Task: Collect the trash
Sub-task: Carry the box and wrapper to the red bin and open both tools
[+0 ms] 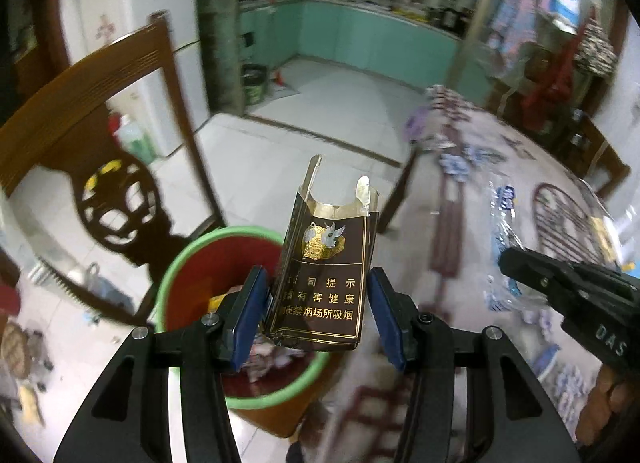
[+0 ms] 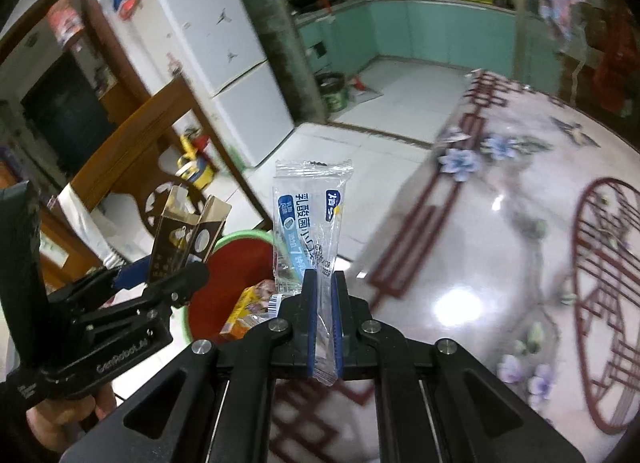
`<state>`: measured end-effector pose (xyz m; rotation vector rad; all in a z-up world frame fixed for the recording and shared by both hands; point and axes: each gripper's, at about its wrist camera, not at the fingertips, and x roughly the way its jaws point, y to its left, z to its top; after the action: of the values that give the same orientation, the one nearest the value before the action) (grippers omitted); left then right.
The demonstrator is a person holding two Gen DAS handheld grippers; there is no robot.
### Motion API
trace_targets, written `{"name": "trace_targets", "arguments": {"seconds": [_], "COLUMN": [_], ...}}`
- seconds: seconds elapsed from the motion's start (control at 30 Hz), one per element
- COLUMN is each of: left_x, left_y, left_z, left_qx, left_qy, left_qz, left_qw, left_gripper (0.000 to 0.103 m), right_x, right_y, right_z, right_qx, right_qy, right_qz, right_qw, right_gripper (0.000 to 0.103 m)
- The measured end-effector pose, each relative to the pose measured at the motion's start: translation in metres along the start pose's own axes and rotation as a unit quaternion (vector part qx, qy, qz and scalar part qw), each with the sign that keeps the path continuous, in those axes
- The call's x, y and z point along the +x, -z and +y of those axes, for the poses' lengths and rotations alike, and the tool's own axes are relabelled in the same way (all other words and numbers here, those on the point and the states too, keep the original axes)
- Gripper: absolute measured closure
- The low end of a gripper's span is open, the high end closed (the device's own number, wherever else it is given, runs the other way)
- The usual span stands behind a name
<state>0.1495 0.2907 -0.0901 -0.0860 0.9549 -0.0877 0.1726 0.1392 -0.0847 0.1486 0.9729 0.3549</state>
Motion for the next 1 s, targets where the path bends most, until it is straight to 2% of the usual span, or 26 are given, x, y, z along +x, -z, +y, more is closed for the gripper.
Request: {"name": "trace_targets", "arguments": {"seconds": [0.27, 0.5, 1.0], "left_x": [0.024, 0.048, 0.065], "left_y": [0.010, 0.022, 0.023], "left_z": [0.062, 0.089, 0.110], "left_qx": [-0.043, -0.063, -0.084], "left_qy": [-0.049, -0.065, -0.074], "left_qz": [0.034, 0.074, 0.095], "left_qw": [0.9973, 0.9932, 0.9892], "left_gripper": [0.053, 0.053, 0.053], "right_x": [0.061, 0.107, 0.135], "right_y": [-0.003, -0.004, -0.010], "right_z": [0.051, 0.076, 0.093], "right_qx": [-0.040, -0.063, -0.086], "right_qy": [-0.028, -0.032, -0.025], "right_qz": [0.049, 0.091, 0.119], "right_qw": [0.998, 0.993, 0.989], "right_gripper": [0.098, 0.098, 0.098]}}
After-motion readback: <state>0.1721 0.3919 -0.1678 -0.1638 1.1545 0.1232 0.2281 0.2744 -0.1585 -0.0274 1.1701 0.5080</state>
